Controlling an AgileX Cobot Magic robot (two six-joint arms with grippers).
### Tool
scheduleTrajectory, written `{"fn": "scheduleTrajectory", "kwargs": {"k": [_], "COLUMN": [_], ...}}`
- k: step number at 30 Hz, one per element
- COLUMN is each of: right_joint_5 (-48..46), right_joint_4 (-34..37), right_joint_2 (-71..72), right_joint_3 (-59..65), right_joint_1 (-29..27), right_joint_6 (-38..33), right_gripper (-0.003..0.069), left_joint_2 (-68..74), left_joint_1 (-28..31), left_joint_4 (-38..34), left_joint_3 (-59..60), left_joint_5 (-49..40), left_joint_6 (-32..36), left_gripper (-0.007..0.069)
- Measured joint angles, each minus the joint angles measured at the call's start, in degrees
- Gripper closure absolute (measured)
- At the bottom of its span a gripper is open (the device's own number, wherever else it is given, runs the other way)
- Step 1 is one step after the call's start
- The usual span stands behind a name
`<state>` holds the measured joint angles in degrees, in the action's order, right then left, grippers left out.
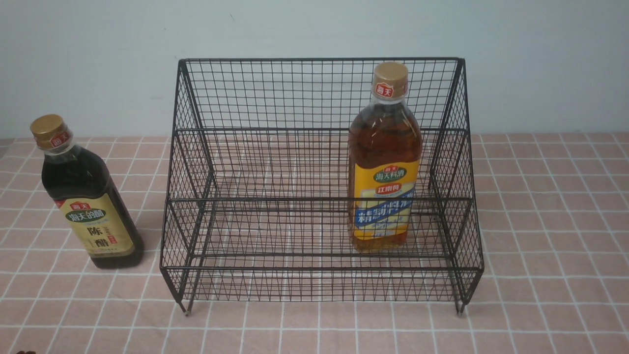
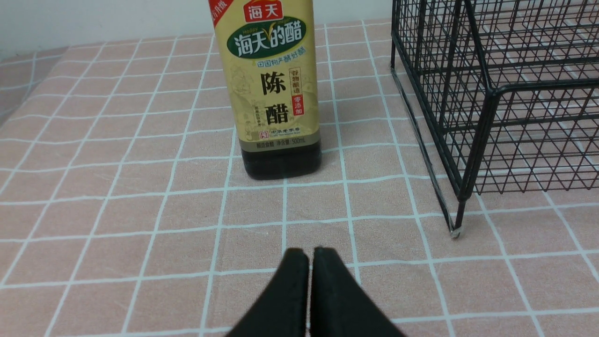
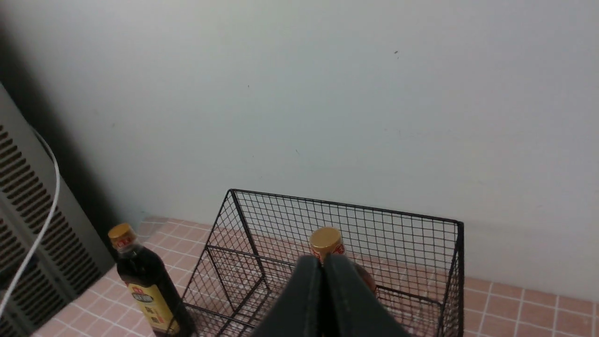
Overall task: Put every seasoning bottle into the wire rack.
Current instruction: Use the left arm to grab the condiment bottle closest to it
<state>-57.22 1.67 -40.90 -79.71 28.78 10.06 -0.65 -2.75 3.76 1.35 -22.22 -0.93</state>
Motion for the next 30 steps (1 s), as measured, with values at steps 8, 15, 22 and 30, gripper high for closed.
{"fn": "scheduleTrajectory", "kwargs": {"k": [8, 15, 22, 30], "right_joint_5": [17.6, 34.8, 39.4, 35.8], "right_joint_4": [5.2, 8.3, 6.4, 2.9], "right_joint_2": [6.4, 18.8, 31.8, 41.4], "right_joint_3": [18.9, 46.4, 71.4, 81.0], "right_joint_1": [-8.0, -21.8, -29.9, -31.0], "right_joint_6": [-13.5, -17.0, -18.1, -18.2], "right_gripper": [0.0672, 0.0672, 0.0672, 0.0672], "left_joint_2": [0.0, 0.0, 0.0, 0.0], "left_joint_1": [0.0, 0.0, 0.0, 0.0], "left_joint_4": [0.0, 0.0, 0.0, 0.0], "left_joint_3": [0.0, 0.0, 0.0, 0.0], "left_joint_5": [0.0, 0.0, 0.0, 0.0], "left_joint_6": [0.0, 0.0, 0.0, 0.0], "left_gripper": [0.0631, 0.0631, 0.0631, 0.0631]}}
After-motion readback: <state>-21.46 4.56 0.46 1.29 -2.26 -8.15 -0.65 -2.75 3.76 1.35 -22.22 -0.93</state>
